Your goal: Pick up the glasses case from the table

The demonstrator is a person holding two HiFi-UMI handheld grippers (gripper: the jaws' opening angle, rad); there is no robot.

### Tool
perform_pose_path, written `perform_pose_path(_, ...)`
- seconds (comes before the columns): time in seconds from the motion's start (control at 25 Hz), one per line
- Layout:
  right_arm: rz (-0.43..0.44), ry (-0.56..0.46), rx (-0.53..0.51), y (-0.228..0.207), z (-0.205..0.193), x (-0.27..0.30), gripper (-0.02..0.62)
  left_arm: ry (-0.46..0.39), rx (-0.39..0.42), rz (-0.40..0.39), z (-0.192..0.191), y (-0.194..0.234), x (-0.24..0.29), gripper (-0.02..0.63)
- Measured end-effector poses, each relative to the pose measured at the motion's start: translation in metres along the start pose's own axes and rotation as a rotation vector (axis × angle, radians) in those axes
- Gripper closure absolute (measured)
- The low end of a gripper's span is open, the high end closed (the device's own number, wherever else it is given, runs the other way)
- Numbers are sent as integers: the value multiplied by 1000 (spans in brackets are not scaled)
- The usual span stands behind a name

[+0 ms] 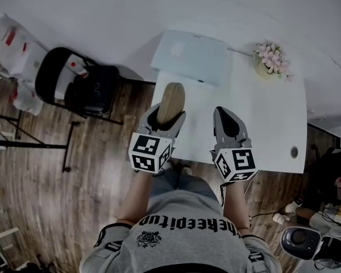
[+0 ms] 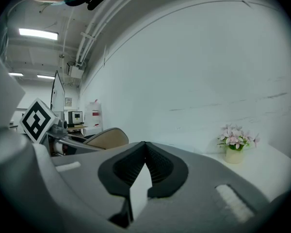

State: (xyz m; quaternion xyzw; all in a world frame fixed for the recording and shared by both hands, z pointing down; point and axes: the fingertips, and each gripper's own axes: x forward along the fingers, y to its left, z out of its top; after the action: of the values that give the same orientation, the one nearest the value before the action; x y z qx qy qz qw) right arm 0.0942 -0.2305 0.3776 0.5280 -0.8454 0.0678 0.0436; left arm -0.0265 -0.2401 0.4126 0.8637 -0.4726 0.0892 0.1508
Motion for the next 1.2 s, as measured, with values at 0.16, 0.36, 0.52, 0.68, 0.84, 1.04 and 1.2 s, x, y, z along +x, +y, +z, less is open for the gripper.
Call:
perform_pose_path(0.16,2,-16,-15,6,7,-7,592,-41,1,5,10,-2,-12,314)
perform_pose_path(0.36,5,-35,-32,12,14,-16,592,-86,9,14,21,-4,-26,316)
perform_pose_path(0.52,10,-47,-42,19,19,-23,592,-121,17,24,30,-6,-38,316)
perform_pose_path(0.68,14,-57,-50,25,23,-31,594,-154,23,32,37,-9,-49,314)
perform_pose_path(0.84,17,-62,-55,27,26,-38,594,-186,30,41,44,-14,-58,316)
perform_pose_path(1.04,26,-71,-66,31,30,-45,594,-236,44,54,54,-17,-69,316)
perform_pose_path(1.2,29,-86,-77,36,35,-51,592,-275,55,64,61,-19,-79,316)
